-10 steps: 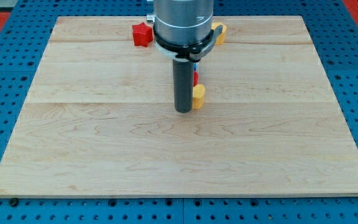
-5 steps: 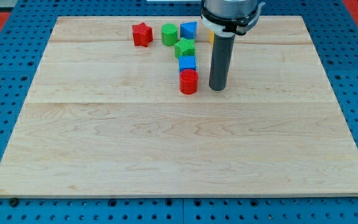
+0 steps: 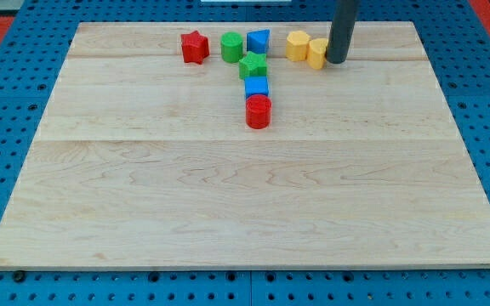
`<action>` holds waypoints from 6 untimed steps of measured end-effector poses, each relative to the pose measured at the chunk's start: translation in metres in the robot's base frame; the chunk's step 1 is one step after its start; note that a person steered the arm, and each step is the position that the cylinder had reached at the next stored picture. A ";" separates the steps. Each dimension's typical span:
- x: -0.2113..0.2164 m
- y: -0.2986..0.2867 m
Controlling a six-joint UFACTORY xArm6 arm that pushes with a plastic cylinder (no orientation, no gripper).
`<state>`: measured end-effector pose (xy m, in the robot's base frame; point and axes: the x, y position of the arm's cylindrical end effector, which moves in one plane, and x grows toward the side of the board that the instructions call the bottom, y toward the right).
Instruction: Push the yellow blocks to the top center of the board
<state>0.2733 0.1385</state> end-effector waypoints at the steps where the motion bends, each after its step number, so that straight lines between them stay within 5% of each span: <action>1: -0.015 -0.001; 3: 0.004 -0.005; 6: -0.036 -0.034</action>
<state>0.2376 0.1041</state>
